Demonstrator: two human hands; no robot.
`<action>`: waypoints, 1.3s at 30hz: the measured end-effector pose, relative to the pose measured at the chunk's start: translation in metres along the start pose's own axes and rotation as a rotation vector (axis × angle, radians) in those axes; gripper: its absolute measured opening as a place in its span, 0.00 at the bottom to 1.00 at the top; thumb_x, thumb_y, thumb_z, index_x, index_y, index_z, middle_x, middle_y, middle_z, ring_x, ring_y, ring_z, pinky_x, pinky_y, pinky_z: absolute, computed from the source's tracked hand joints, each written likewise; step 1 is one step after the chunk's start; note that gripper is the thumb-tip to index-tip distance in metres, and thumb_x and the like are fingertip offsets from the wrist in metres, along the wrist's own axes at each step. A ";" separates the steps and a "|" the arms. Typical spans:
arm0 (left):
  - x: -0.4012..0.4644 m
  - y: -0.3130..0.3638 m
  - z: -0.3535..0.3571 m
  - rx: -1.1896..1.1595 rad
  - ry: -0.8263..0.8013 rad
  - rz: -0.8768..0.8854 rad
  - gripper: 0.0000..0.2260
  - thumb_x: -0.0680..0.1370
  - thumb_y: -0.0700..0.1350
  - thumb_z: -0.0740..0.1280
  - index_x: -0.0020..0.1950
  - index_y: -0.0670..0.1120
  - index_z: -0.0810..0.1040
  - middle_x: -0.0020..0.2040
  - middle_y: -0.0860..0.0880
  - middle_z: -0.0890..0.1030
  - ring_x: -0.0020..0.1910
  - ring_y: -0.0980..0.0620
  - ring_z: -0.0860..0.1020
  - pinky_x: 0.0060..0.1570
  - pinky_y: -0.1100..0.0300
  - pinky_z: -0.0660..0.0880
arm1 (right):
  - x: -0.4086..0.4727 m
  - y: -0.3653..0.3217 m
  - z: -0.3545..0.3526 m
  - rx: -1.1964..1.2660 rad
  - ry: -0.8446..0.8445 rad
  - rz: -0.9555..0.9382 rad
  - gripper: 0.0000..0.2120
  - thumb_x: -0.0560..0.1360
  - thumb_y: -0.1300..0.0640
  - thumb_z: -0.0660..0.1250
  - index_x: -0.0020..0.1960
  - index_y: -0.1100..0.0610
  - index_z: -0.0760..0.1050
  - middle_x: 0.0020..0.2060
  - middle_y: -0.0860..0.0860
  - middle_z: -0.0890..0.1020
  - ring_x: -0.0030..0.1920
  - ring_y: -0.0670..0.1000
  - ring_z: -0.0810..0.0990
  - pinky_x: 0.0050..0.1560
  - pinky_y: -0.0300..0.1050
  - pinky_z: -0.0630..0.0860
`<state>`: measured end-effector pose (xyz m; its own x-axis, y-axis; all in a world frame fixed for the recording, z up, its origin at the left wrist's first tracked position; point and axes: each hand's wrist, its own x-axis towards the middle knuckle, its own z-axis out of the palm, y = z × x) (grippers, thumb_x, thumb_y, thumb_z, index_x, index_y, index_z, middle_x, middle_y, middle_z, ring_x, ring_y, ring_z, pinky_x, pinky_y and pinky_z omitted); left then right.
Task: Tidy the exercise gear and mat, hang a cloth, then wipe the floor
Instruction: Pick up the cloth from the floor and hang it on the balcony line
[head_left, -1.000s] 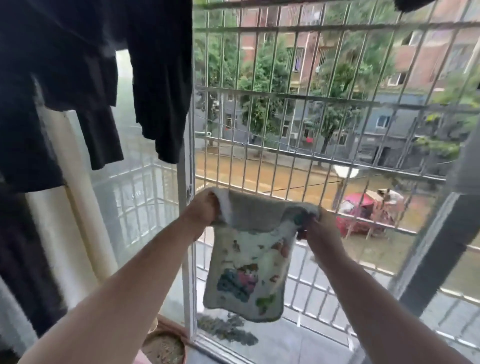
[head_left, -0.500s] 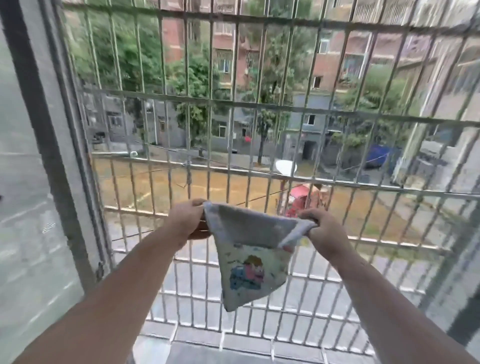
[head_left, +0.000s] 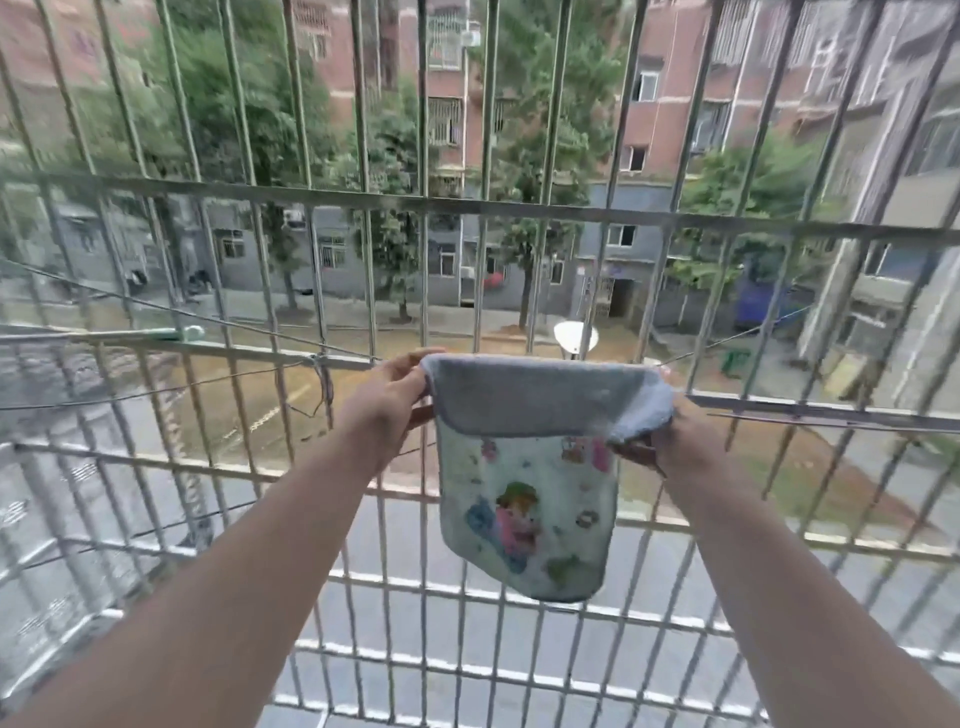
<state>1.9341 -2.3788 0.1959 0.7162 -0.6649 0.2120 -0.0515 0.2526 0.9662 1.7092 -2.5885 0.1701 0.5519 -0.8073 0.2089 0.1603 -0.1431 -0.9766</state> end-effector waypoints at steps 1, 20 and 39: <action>0.011 0.000 0.003 -0.014 -0.007 0.020 0.09 0.83 0.38 0.60 0.57 0.44 0.78 0.48 0.46 0.83 0.44 0.52 0.82 0.46 0.54 0.81 | 0.006 -0.006 0.003 -0.003 -0.029 -0.022 0.08 0.78 0.62 0.64 0.44 0.57 0.81 0.35 0.52 0.85 0.36 0.51 0.84 0.37 0.47 0.82; 0.216 -0.020 0.057 -0.247 0.140 -0.216 0.16 0.77 0.41 0.60 0.59 0.33 0.77 0.51 0.32 0.83 0.45 0.28 0.82 0.44 0.29 0.77 | 0.243 0.035 0.030 0.062 0.211 0.177 0.28 0.67 0.42 0.59 0.61 0.57 0.74 0.61 0.59 0.80 0.57 0.60 0.82 0.59 0.60 0.79; 0.199 -0.081 0.037 1.179 -0.252 -0.087 0.39 0.78 0.38 0.59 0.79 0.54 0.36 0.34 0.47 0.74 0.31 0.51 0.73 0.30 0.58 0.68 | 0.189 0.067 0.078 -1.027 -0.063 0.089 0.33 0.80 0.43 0.52 0.79 0.53 0.43 0.57 0.62 0.81 0.50 0.60 0.81 0.56 0.56 0.77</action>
<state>2.0550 -2.5571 0.1653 0.5999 -0.7993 0.0358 -0.7073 -0.5088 0.4908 1.8880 -2.7060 0.1480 0.5743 -0.8116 0.1071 -0.6429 -0.5282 -0.5547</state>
